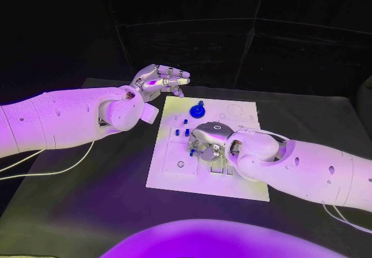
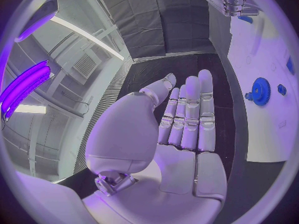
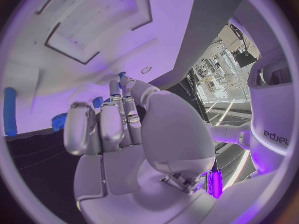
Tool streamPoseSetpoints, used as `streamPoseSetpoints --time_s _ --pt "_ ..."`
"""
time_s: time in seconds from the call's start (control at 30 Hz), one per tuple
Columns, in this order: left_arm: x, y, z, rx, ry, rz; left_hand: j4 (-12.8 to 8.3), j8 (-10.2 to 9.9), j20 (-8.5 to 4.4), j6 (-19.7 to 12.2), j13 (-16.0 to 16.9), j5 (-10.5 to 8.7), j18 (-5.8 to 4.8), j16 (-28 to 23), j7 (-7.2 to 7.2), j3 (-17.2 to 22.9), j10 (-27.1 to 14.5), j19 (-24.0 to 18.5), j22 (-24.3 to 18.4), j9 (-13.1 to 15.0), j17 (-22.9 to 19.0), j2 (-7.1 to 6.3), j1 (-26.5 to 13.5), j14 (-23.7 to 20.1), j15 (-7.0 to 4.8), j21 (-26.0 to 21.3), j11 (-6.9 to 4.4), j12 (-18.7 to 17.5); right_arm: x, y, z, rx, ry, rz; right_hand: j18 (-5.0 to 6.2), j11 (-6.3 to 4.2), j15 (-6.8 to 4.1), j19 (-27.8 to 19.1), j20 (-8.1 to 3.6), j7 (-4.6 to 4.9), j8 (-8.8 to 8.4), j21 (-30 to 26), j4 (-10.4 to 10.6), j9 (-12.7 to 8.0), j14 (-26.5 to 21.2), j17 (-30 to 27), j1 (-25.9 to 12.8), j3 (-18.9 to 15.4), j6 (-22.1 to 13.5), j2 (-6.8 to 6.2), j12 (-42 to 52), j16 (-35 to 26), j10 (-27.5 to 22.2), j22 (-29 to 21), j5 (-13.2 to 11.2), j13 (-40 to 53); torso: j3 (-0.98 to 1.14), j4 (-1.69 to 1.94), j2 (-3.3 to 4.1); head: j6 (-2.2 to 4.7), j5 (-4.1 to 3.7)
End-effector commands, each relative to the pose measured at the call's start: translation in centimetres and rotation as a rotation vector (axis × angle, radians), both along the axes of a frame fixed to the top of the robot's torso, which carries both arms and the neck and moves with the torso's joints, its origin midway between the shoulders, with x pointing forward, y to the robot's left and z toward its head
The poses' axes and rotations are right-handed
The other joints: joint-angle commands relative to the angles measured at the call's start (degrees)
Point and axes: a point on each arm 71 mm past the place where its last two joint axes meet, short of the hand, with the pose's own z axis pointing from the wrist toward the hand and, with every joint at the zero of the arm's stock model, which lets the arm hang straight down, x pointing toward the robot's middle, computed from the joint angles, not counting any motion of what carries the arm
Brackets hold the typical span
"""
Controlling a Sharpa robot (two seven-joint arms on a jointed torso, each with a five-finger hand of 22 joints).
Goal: Assemble the parts on the task board
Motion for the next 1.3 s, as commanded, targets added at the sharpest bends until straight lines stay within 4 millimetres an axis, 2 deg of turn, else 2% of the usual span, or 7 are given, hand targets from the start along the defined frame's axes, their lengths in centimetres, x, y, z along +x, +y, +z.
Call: streamPoseSetpoints --time_s 0.03,0.2,0.3,0.47,0.77,1.07,1.3 --pt "-0.01 -0.12 0.15 -0.012 -0.001 -0.013 0.1 0.0 0.24 -0.1 -0.1 -0.05 0.7 -0.3 0.31 -0.4 0.0 0.1 -0.1 -0.1 -0.1 0.21 0.1 0.1 0.4 -0.3 0.21 0.2 -0.08 0.07 -0.18 -0.024 0.0 0.009 -1.02 0.39 -0.02 -0.1 0.2 0.33 -0.15 0.2 -0.3 0.0 1.2 -0.1 -0.5 -0.1 -0.1 0.04 -0.5 -0.1 -0.3 0.0 0.3 0.0 -0.04 -0.02 -0.03 -0.04 -0.02" --pt "-0.01 -0.1 0.14 -0.011 0.0 -0.013 0.1 0.0 0.26 -0.1 -0.1 -0.05 0.7 -0.4 0.32 -0.4 -0.1 0.1 -0.1 -0.1 -0.1 0.24 0.1 0.1 0.43 -0.4 0.23 0.2 -0.04 0.08 -0.17 -0.017 -0.002 0.009 -0.94 0.73 0.27 -0.4 0.43 0.63 -0.83 0.1 -0.1 -0.2 1.2 -0.3 -1.4 -0.4 -1.1 -0.45 -1.4 -0.1 -1.4 -0.4 0.2 -0.1 -0.02 -0.04 -0.04 -0.07 -0.04" --pt "-0.02 -0.11 0.14 -0.012 0.001 -0.014 0.1 0.0 0.26 -0.1 -0.1 -0.05 0.7 -0.4 0.32 -0.4 -0.1 0.1 -0.1 -0.1 -0.1 0.24 0.1 0.1 0.43 -0.4 0.23 0.2 0.02 0.05 -0.11 0.0 -0.003 0.008 -0.67 2.04 1.35 -1.5 1.22 1.7 -1.32 -0.6 0.3 -0.6 0.8 -1.5 -2.9 -1.0 -4.3 -1.86 -3.8 -0.7 -5.4 -1.9 0.6 -0.5 -0.03 -0.03 -0.05 -0.04 -0.04" --pt "-0.02 -0.08 0.13 -0.011 0.003 -0.014 0.1 0.0 0.26 -0.1 -0.1 -0.05 0.7 -0.4 0.32 -0.4 -0.1 0.1 -0.1 -0.1 -0.1 0.24 0.1 0.1 0.43 -0.4 0.23 0.2 0.0 0.04 0.03 0.028 -0.002 0.011 -0.32 2.6 1.8 -2.5 1.83 1.85 -1.26 -1.4 0.5 -0.6 0.4 -2.8 -3.8 -1.9 -6.1 -2.87 -4.5 -1.4 -7.5 -3.3 0.9 -0.4 0.0 -0.03 -0.05 -0.04 0.02" --pt "0.0 0.03 0.12 -0.009 0.004 -0.012 0.1 0.0 0.26 -0.1 -0.1 -0.05 0.7 -0.4 0.32 -0.4 -0.1 0.1 -0.1 -0.1 -0.1 0.24 0.1 0.1 0.43 -0.4 0.23 0.2 -0.1 -0.13 0.31 0.068 -0.005 0.01 -0.29 2.59 1.83 -2.6 1.93 1.83 -1.23 -1.4 0.6 -0.6 0.4 -2.9 -3.9 -2.1 -6.4 -2.93 -4.4 -1.4 -7.5 -3.4 0.8 -0.4 0.01 -0.01 -0.04 -0.02 -0.02" --pt "0.02 0.08 0.1 -0.008 0.006 -0.01 0.1 0.0 0.27 -0.2 -0.1 -0.05 0.71 -0.4 0.33 -0.5 -0.2 0.1 -0.2 -0.1 -0.2 0.31 0.2 0.0 0.43 -0.4 0.24 0.2 -0.41 -0.37 0.42 0.079 0.012 0.009 -0.34 1.92 1.38 -2.2 1.72 1.63 -0.94 -1.2 0.7 -0.4 0.5 -2.7 -3.4 -2.4 -6.3 -2.3 -2.4 -1.1 -4.6 -3.0 0.9 0.0 0.01 -0.03 -0.03 -0.1 -0.09" --pt "0.03 0.09 0.09 -0.007 0.007 -0.011 0.1 0.0 0.27 -0.2 -0.1 -0.05 0.71 -0.4 0.33 -0.5 -0.2 0.1 -0.2 -0.1 -0.2 0.31 0.2 0.0 0.43 -0.4 0.24 0.2 -0.44 -0.5 0.2 0.054 0.031 0.008 -0.35 1.86 1.32 -2.2 1.67 1.63 -0.93 -1.2 0.7 -0.4 0.6 -2.7 -3.4 -2.4 -6.2 -2.31 -2.3 -1.1 -4.3 -2.9 0.9 0.1 0.0 -0.01 -0.02 -0.18 -0.21"
